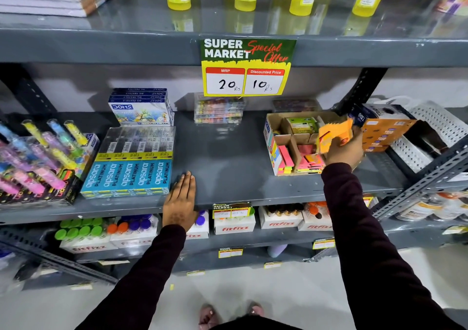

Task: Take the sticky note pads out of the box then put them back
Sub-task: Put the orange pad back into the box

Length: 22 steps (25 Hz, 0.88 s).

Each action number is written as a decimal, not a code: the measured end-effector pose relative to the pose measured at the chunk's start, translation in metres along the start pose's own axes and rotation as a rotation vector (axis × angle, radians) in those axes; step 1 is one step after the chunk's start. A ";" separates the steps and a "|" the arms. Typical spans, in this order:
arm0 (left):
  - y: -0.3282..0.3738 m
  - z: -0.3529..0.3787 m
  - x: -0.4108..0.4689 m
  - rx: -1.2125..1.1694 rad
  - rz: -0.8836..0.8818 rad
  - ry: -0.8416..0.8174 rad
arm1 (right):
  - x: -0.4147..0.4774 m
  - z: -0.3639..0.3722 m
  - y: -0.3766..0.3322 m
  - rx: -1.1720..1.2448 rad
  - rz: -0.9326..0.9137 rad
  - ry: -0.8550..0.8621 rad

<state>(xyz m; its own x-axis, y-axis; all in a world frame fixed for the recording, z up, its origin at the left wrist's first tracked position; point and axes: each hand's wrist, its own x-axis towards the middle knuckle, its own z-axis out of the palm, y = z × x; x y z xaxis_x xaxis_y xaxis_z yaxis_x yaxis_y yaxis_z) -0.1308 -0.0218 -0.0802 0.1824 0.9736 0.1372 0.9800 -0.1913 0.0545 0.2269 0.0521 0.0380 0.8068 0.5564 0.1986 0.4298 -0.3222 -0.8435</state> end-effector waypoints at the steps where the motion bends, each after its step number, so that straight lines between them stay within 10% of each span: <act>1: 0.000 -0.001 0.000 -0.002 -0.003 -0.003 | 0.001 -0.001 -0.004 -0.062 -0.104 0.020; 5: -0.001 -0.002 0.000 0.000 -0.015 -0.010 | -0.007 0.012 -0.005 -0.241 -0.152 -0.132; 11: 0.000 -0.001 0.001 -0.003 -0.012 -0.037 | -0.009 0.027 0.028 0.109 0.223 -0.236; 22: -0.004 -0.005 -0.002 0.000 -0.055 -0.092 | -0.029 0.042 0.035 -0.510 0.051 -0.226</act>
<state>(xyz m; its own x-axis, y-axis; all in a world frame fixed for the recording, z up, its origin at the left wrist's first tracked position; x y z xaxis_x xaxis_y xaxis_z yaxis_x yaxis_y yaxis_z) -0.1357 -0.0236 -0.0761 0.1345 0.9900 0.0426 0.9888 -0.1369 0.0591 0.2018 0.0568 -0.0180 0.7489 0.6627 0.0049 0.5794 -0.6513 -0.4900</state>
